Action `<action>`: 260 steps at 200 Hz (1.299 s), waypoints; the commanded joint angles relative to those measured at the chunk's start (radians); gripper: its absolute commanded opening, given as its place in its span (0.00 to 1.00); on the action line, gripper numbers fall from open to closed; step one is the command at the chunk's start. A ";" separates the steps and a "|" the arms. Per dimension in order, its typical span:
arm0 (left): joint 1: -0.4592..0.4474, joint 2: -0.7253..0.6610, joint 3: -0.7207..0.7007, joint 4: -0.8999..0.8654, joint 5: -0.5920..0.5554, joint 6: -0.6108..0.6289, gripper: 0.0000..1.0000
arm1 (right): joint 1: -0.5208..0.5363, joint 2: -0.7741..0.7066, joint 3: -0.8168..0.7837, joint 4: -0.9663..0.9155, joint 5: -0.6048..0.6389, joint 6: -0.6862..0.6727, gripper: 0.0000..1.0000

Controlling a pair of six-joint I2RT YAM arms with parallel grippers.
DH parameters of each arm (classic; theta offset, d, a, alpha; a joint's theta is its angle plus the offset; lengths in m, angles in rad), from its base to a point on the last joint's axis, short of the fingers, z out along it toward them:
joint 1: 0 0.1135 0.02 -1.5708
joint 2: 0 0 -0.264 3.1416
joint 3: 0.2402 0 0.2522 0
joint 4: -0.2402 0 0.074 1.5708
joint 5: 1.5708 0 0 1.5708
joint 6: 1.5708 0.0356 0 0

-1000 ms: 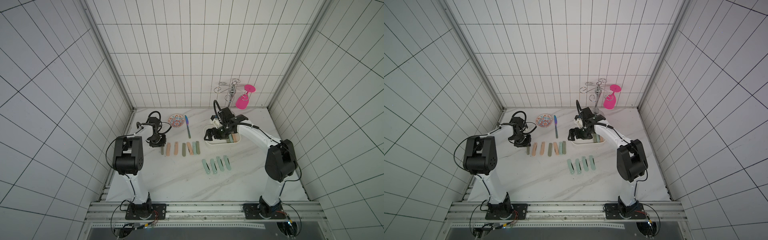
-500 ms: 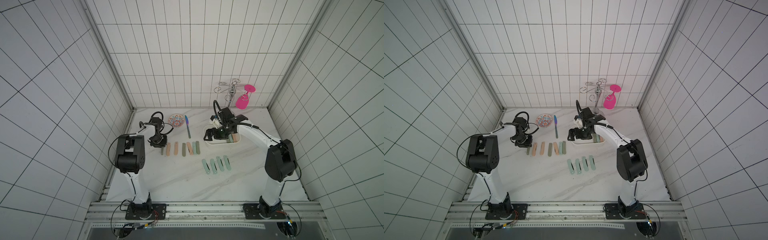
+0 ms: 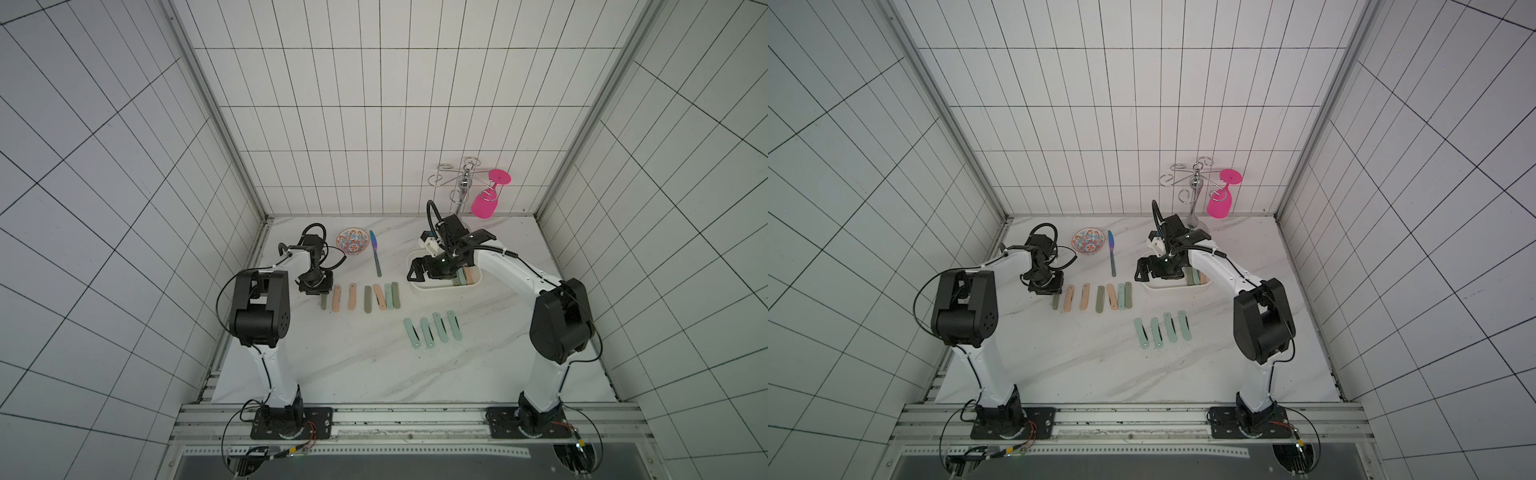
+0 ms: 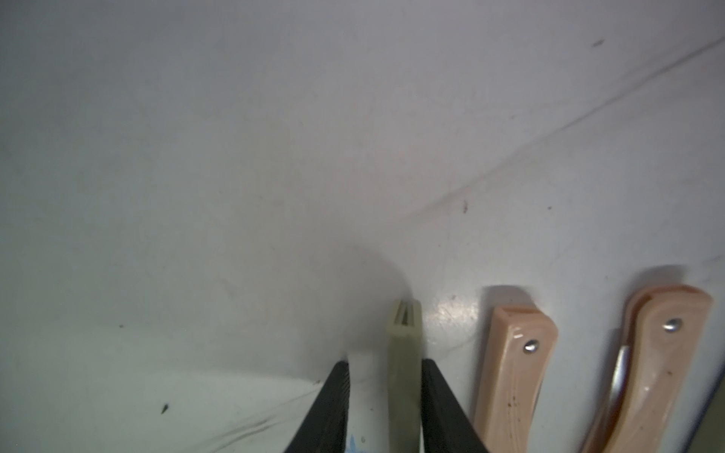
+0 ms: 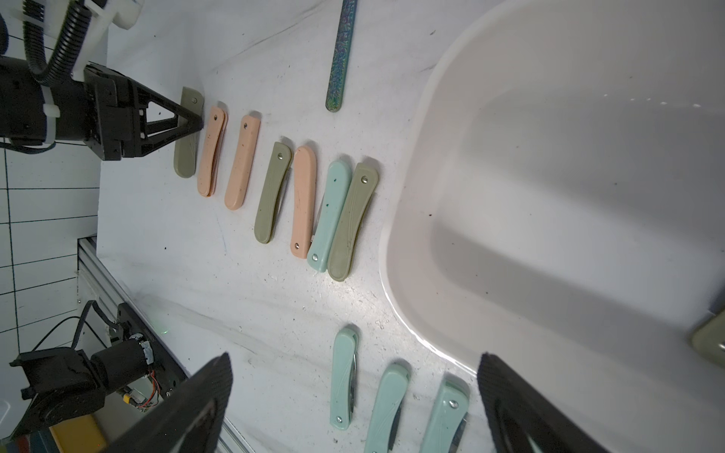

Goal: Take the fruit knife out of the storage box
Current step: Place the fruit knife at the center of the board.

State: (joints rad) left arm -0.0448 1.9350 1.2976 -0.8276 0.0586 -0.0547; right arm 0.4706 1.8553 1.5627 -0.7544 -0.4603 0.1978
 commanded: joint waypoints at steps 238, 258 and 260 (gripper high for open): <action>0.031 -0.025 -0.047 0.054 0.127 -0.002 0.23 | -0.009 0.035 0.006 -0.008 -0.031 -0.003 0.98; 0.029 -0.030 -0.049 0.051 0.106 -0.004 0.36 | -0.009 0.041 0.014 -0.009 -0.035 -0.003 0.99; 0.029 -0.031 -0.049 0.050 0.104 -0.004 0.36 | -0.009 0.042 0.014 -0.009 -0.036 -0.003 0.99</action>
State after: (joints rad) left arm -0.0170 1.9011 1.2446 -0.7830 0.1997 -0.0708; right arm 0.4706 1.8732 1.5627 -0.7513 -0.4797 0.2016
